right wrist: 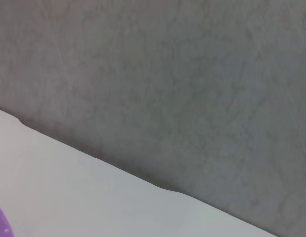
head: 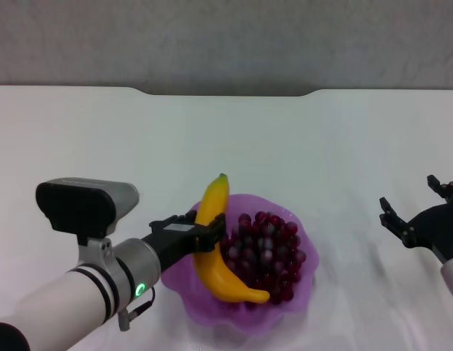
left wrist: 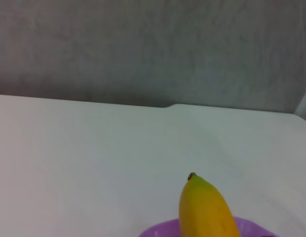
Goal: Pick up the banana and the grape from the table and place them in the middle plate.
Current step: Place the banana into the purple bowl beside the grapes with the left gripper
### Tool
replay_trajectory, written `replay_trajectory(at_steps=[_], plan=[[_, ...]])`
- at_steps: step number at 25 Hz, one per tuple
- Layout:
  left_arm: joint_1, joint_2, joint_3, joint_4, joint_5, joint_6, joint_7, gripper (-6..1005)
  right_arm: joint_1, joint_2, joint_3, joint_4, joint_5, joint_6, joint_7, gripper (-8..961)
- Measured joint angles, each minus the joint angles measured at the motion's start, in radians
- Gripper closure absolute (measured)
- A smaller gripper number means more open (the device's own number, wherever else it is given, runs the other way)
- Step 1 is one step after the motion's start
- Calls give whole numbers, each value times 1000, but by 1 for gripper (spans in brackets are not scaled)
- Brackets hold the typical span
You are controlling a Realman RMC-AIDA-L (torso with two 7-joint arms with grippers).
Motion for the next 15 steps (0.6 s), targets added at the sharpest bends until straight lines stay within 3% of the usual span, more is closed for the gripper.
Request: replay_trajectory(at_steps=[15], plan=[[-47, 0, 86, 60, 6, 97, 2, 442, 0, 0, 0, 2, 0, 0, 0, 50]])
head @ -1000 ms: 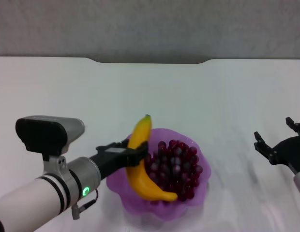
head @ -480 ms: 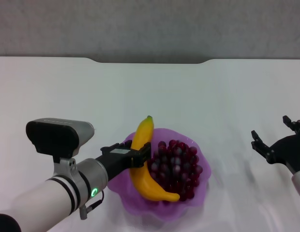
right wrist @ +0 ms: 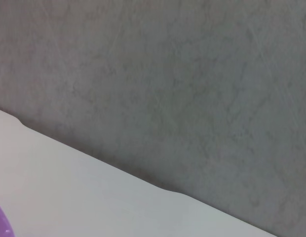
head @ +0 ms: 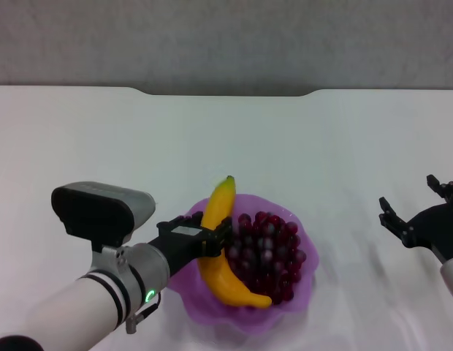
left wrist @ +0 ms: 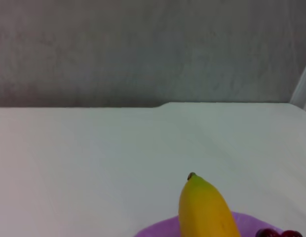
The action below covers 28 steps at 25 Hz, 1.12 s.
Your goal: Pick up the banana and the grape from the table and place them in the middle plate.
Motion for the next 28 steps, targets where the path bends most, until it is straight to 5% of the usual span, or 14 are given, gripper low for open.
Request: replay_trajectory(at_steps=[8, 15, 22, 28], plan=[[19, 5, 22, -2, 4, 46, 5, 435, -2, 0, -1, 0, 0, 0, 2, 50], [118, 10, -24, -88, 4, 83, 82, 175, -5, 0, -2, -2, 0, 3, 2, 50], [275, 10, -25, -153, 55, 419, 159, 110, -8, 0, -3, 6, 0, 6, 1, 50], [258, 10, -27, 39, 133, 695, -6, 110, -2, 1, -12, 7, 1, 1, 2, 50]])
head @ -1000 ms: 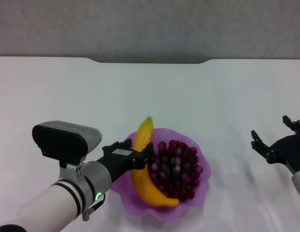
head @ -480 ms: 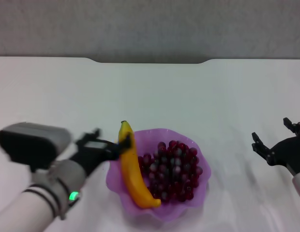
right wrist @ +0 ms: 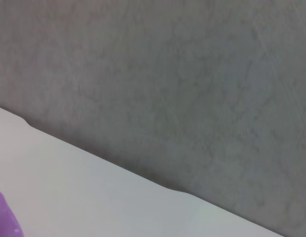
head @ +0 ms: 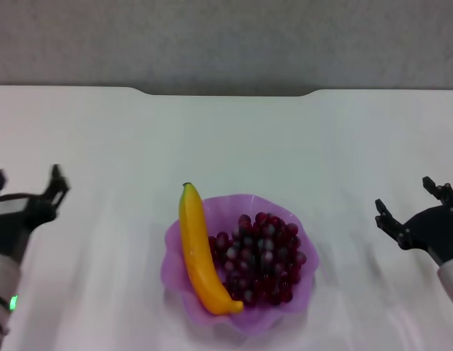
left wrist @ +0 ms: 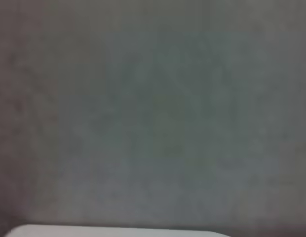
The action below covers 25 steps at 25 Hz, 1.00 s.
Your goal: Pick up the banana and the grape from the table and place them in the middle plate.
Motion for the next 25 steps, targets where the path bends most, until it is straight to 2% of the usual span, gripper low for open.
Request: replay_trajectory(at_steps=[5, 8, 10, 17, 22, 25], plan=[[-97, -3, 5, 318, 130, 169, -348, 110, 2, 0, 2, 1, 3, -1, 1, 50], [-188, -9, 31, 569, 190, 239, -567, 110, 6, 0, 4, 4, 3, -2, 1, 50], [-207, -10, 57, 634, 204, 254, -607, 110, 10, 0, 1, 8, 2, -2, 1, 50], [-184, -16, 98, 664, 204, 262, -529, 110, 13, 1, 1, 2, 5, -4, 16, 50], [-132, -17, 114, 612, 194, 260, -532, 110, 10, 1, 0, 7, 5, -16, 21, 50], [-125, -17, 114, 598, 193, 261, -537, 110, 2, 2, 3, 1, 6, -33, 39, 50]])
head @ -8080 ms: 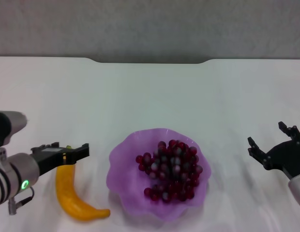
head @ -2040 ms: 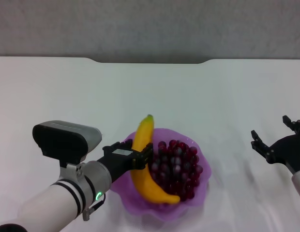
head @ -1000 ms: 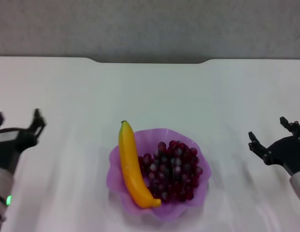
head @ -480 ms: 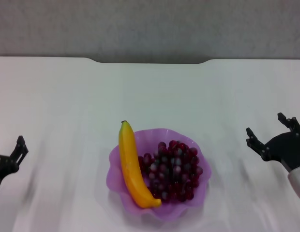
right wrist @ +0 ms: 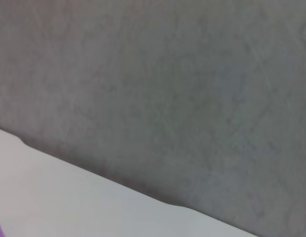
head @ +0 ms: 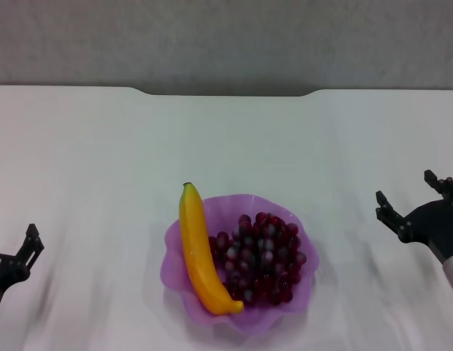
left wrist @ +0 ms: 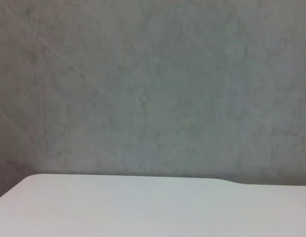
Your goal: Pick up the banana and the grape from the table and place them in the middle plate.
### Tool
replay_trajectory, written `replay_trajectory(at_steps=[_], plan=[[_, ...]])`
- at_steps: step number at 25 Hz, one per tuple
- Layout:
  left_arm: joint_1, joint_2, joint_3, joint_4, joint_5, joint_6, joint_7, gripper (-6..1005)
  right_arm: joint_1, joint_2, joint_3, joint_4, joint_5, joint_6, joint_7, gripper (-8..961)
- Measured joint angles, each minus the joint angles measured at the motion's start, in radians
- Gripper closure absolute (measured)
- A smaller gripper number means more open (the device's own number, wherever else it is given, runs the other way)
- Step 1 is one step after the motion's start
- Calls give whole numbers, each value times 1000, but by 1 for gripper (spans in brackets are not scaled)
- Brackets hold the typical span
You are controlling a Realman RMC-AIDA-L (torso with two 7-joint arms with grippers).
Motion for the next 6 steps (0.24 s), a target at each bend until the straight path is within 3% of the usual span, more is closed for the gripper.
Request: replay_trajectory(at_steps=[6], plan=[[-7, 4, -2, 18, -27, -18, -28, 110, -15, -1, 2, -7, 1, 3, 49, 50]])
